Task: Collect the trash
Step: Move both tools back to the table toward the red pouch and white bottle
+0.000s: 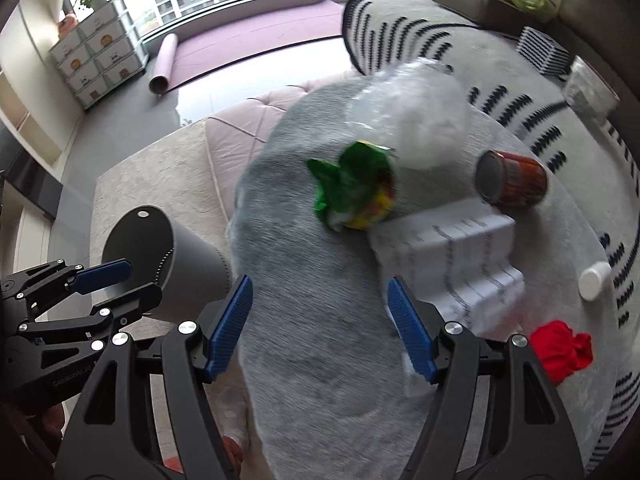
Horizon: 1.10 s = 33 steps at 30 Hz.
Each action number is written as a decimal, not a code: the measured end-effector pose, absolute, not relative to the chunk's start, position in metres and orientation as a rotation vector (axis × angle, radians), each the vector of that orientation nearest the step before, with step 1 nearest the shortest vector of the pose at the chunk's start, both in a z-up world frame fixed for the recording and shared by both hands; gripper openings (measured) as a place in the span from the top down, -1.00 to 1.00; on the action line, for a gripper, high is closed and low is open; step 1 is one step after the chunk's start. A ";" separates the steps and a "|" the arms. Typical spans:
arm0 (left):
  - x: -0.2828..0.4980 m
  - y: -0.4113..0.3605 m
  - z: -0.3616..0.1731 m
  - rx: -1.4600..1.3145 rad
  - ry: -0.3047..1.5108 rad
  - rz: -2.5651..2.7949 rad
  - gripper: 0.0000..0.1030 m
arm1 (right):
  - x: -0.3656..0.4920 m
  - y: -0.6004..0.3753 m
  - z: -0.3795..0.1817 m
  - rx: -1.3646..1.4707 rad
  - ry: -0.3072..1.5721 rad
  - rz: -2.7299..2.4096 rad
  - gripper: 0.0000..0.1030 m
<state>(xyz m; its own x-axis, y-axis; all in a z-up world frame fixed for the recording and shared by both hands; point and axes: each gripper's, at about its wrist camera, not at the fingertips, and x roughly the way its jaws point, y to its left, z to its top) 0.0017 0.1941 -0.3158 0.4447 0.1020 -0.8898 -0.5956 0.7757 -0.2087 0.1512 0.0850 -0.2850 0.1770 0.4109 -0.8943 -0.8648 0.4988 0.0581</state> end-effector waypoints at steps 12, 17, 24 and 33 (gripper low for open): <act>0.116 0.070 -0.283 -0.377 1.041 0.207 -0.02 | 0.251 -0.080 -0.256 -0.356 1.058 0.676 -0.31; 0.159 0.024 -0.278 -0.322 1.051 0.132 -0.03 | 0.292 -0.130 -0.252 -0.311 1.051 0.610 -0.31; 0.216 -0.034 -0.289 -0.269 1.050 0.087 -0.03 | 0.351 -0.169 -0.257 -0.266 1.031 0.598 -0.31; 0.255 -0.058 -0.325 -0.235 1.084 0.039 -0.03 | 0.378 -0.180 -0.279 -0.258 1.046 0.575 -0.31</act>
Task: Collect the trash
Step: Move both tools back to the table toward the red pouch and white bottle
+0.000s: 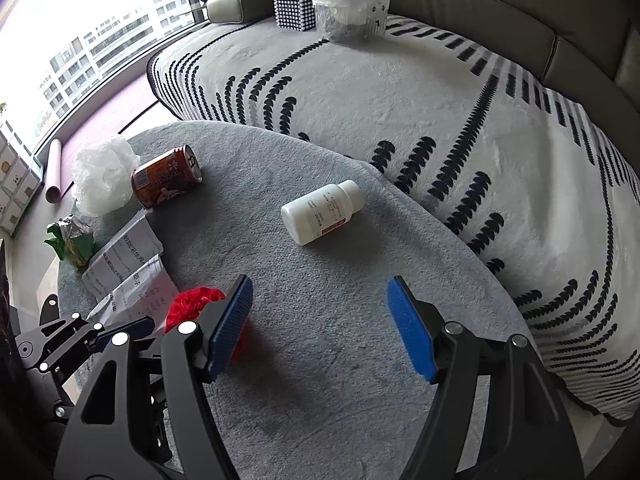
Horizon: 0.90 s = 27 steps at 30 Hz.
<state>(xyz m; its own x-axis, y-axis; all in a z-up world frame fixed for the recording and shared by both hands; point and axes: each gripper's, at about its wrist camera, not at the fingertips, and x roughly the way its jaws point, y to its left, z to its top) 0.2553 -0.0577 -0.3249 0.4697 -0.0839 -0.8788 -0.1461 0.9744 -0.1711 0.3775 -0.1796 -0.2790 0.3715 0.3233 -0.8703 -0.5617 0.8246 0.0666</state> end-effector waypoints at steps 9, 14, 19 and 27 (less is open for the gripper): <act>0.271 -0.048 -0.361 -0.204 1.116 0.028 -0.02 | 0.373 -0.174 -0.310 -0.270 1.105 0.542 -0.31; 0.272 -0.043 -0.363 -0.217 1.107 0.015 0.22 | 0.371 -0.173 -0.315 -0.271 1.120 0.532 -0.31; 0.270 -0.036 -0.359 -0.233 1.097 0.013 0.44 | 0.370 -0.169 -0.312 -0.274 1.116 0.531 -0.31; 0.268 -0.027 -0.340 -0.249 1.060 0.045 0.46 | 0.372 -0.162 -0.307 -0.275 1.109 0.533 -0.31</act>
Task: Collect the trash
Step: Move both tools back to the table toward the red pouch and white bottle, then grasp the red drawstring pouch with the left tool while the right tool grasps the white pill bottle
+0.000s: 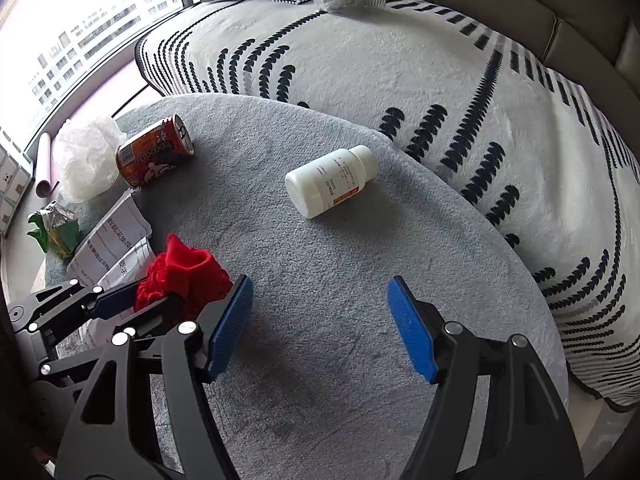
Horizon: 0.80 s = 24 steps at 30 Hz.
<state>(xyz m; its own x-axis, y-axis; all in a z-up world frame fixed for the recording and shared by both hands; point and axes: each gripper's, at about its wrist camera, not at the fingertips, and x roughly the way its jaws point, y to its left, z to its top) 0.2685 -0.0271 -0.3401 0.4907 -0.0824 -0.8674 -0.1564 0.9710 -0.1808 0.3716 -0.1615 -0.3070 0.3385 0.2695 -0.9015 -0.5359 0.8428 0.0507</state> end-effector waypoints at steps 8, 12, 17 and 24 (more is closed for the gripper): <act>0.283 -0.013 -0.316 -0.232 0.992 0.055 0.46 | 0.385 -0.145 -0.302 -0.252 1.088 0.526 -0.31; 0.302 -0.002 -0.312 -0.212 0.967 0.046 0.46 | 0.401 -0.132 -0.301 -0.226 1.072 0.510 -0.31; 0.330 0.011 -0.316 -0.169 0.950 0.016 0.46 | 0.422 -0.121 -0.312 -0.183 1.072 0.461 -0.31; 0.368 0.024 -0.325 -0.094 0.939 -0.054 0.46 | 0.445 -0.113 -0.336 -0.070 1.114 0.342 -0.31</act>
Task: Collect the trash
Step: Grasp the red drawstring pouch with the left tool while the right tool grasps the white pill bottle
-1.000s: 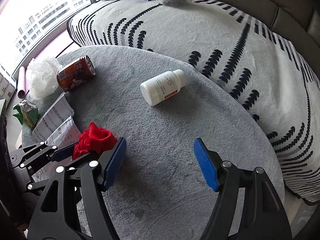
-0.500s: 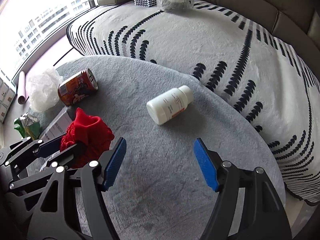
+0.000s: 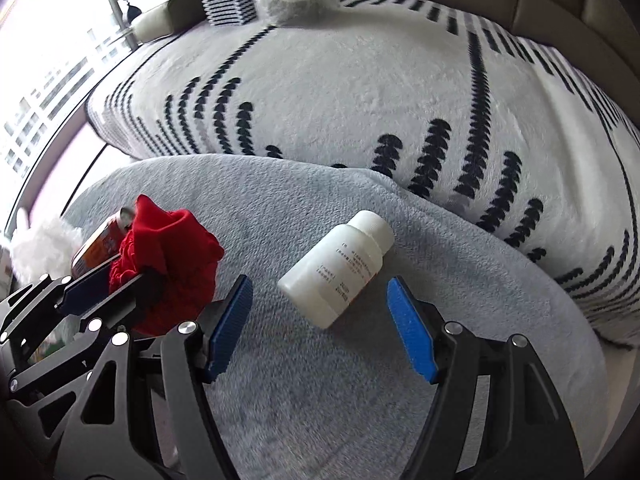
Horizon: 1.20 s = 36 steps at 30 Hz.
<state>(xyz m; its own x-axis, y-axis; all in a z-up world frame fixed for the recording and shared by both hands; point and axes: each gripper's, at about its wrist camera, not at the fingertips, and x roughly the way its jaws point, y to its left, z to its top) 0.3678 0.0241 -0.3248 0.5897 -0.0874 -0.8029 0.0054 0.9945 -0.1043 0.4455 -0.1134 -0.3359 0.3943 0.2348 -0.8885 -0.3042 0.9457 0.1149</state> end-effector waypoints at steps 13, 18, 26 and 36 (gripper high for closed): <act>0.398 0.034 -0.344 0.027 0.946 -0.183 0.46 | 0.458 -0.103 -0.376 0.054 1.187 0.189 -0.16; 0.394 0.034 -0.349 0.036 0.953 -0.206 0.46 | 0.459 -0.100 -0.381 0.044 1.197 0.172 -0.08; 0.390 0.036 -0.348 0.019 0.950 -0.201 0.46 | 0.457 -0.103 -0.372 0.039 1.177 0.185 -0.04; 0.377 0.028 -0.330 -0.001 0.936 -0.172 0.46 | 0.450 -0.108 -0.343 0.008 1.145 0.238 0.01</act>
